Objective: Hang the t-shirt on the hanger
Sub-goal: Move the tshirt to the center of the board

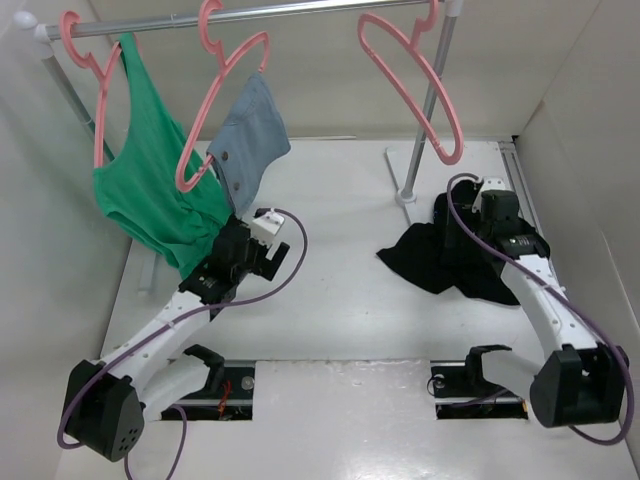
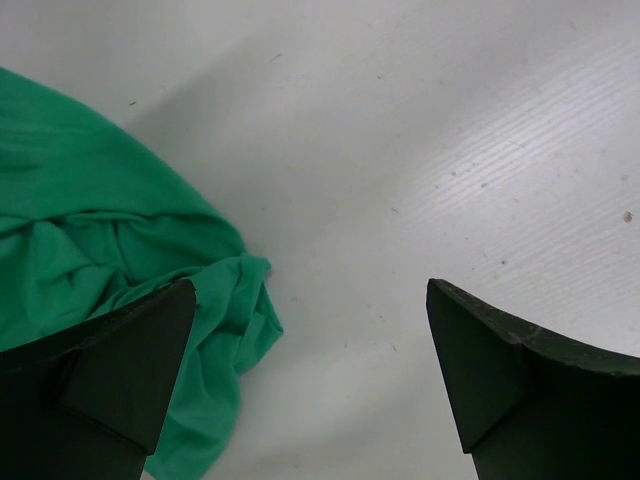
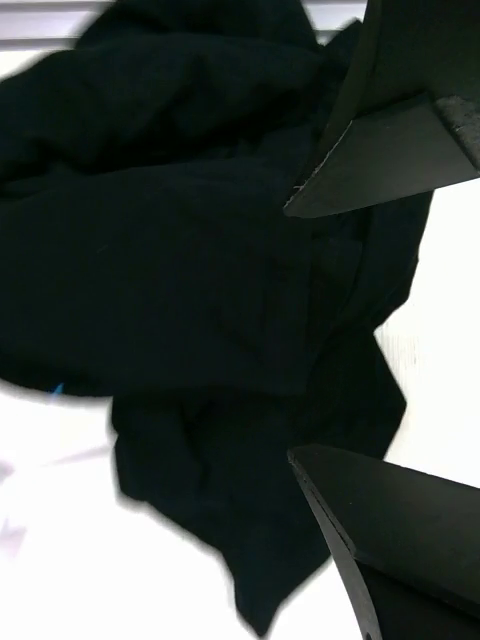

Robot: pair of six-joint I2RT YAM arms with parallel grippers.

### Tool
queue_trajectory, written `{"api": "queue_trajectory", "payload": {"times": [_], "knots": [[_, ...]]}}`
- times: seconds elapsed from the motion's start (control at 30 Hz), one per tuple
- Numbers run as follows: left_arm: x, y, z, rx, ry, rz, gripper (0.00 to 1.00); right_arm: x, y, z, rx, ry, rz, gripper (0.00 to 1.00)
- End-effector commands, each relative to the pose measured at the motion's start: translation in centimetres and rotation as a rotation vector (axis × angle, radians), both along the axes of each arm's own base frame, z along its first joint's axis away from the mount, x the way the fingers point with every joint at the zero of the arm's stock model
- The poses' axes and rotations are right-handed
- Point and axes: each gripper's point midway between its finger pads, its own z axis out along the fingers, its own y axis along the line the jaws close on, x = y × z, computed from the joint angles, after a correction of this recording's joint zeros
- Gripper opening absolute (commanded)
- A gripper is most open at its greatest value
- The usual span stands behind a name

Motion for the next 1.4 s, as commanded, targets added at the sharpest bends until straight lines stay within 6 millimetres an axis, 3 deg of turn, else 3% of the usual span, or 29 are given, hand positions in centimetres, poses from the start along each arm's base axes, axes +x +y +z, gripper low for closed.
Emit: {"api": "queue_trajectory", "payload": {"times": [0.0,0.1,0.23,0.33,0.37,0.4,0.53,0.67,0.7,0.77,0.8,0.83,0.9,0.93,1.0,1.03,1.07,1.13,1.17,1.2,1.23,1.27,1.3,1.37], "knots": [[-0.4,-1.6,1.4,-0.022,-0.015,-0.086,1.0,1.6,-2.0,-0.4,0.028,-0.041,-0.117,1.0],[-1.0,-1.6,1.0,-0.022,-0.013,-0.095,1.0,2.5,-2.3,-2.4,0.033,0.003,-0.137,1.0],[-1.2,-1.1,0.8,-0.016,-0.021,-0.079,1.0,3.8,-2.1,-7.2,0.083,0.126,-0.114,1.0],[-1.3,-1.2,0.9,-0.014,-0.032,-0.078,1.0,4.2,-0.9,-9.3,0.146,0.165,-0.052,0.87],[-1.1,-1.2,1.1,-0.018,-0.04,-0.078,1.0,4.0,-0.8,-10.3,0.159,0.19,-0.034,0.79],[-1.1,-1.2,1.1,-0.018,-0.04,-0.078,1.0,3.8,-0.4,-10.6,0.177,0.194,-0.016,0.53],[-1.1,-1.2,1.1,-0.018,-0.04,-0.078,1.0,2.6,2.5,-11.0,0.285,0.188,0.107,0.0],[-1.2,-1.2,0.8,-0.018,-0.04,-0.078,1.0,0.9,6.0,-8.5,0.312,0.092,0.295,0.0],[-1.2,-1.2,0.8,-0.018,-0.04,-0.078,1.0,0.6,8.2,-6.2,0.296,0.019,0.39,0.0],[-1.2,-1.2,0.8,-0.018,-0.04,-0.078,1.0,-0.4,10.9,-4.0,0.275,-0.047,0.508,0.0],[-1.2,-1.2,0.8,-0.018,-0.04,-0.078,1.0,-1.6,13.6,-2.8,0.276,-0.075,0.604,0.0],[-1.0,-1.3,0.8,-0.018,-0.04,-0.078,1.0,-2.2,15.0,-0.4,0.259,-0.151,0.665,0.0],[-1.0,-1.3,0.7,-0.027,-0.037,-0.073,1.0,-3.2,17.4,2.1,0.23,-0.232,0.759,0.0],[-0.9,-1.4,1.2,-0.032,-0.047,-0.073,1.0,-4.6,20.3,4.1,0.229,-0.282,0.858,0.0],[-0.7,-1.7,1.5,-0.047,-0.042,-0.075,1.0,-5.6,22.7,6.5,0.195,-0.351,0.941,0.0],[-0.7,-1.7,1.5,-0.047,-0.042,-0.075,1.0,-7.2,25.4,7.7,0.201,-0.381,1.035,0.0],[-0.6,-1.8,1.7,-0.048,-0.044,-0.075,1.0,-7.2,27.2,9.5,0.184,-0.416,1.083,0.0],[-0.4,-1.8,2.1,-0.055,-0.051,-0.063,1.0,-7.8,30.0,11.1,0.171,-0.445,1.146,0.0],[-0.3,-1.8,1.8,-0.051,-0.043,-0.063,1.0,-8.1,32.6,11.5,0.165,-0.44,1.206,0.0],[-0.2,-1.9,2.3,-0.056,-0.053,-0.063,1.0,-8.3,33.6,11.3,0.172,-0.427,1.233,0.05],[-0.2,-1.9,2.3,-0.056,-0.053,-0.063,1.0,-8.6,34.7,10.8,0.192,-0.402,1.28,0.38],[0.0,-2.0,2.8,-0.061,-0.062,-0.063,1.0,-8.7,35.2,9.9,0.19,-0.371,1.312,0.52],[-0.2,-1.9,2.6,-0.055,-0.052,-0.063,1.0,-8.8,35.7,7.9,0.178,-0.302,1.339,0.74],[-0.3,-1.8,2.5,-0.038,-0.041,-0.068,1.0,-9.4,35.7,6.8,0.176,-0.257,1.368,0.83]]}}
